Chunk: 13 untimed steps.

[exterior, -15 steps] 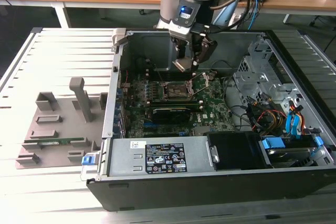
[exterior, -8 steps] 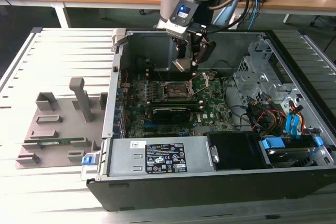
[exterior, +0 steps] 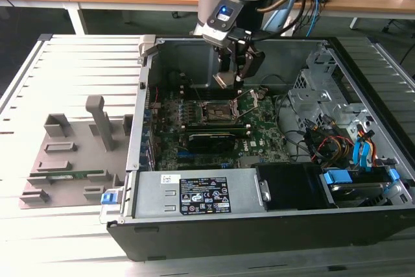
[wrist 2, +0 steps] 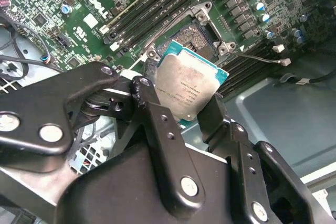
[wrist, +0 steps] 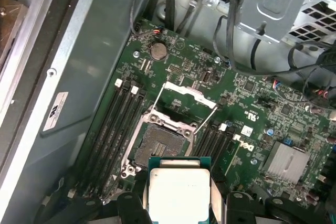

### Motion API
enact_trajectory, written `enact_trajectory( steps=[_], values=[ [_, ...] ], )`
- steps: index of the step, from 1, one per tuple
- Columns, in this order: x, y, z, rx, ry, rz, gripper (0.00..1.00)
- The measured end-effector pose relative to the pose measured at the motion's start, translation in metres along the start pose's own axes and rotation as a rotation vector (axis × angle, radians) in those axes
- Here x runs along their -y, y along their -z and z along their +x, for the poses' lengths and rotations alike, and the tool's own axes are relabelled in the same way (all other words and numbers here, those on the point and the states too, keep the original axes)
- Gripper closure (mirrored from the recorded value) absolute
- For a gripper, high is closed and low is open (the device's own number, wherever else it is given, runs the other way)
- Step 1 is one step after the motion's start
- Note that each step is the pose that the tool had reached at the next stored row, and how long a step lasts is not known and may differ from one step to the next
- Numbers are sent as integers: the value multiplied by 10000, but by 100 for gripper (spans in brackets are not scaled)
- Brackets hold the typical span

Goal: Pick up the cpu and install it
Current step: 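Place the cpu into insertion slot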

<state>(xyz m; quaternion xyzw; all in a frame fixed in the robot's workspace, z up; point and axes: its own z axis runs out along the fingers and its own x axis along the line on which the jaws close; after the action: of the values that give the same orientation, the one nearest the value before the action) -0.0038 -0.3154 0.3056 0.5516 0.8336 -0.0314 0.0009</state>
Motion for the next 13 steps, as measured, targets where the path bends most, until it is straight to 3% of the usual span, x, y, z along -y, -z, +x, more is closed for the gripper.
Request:
enact_trajectory(
  steps=[13],
  values=[
    [0,0,0,-11,-1079,58,45]
  ],
)
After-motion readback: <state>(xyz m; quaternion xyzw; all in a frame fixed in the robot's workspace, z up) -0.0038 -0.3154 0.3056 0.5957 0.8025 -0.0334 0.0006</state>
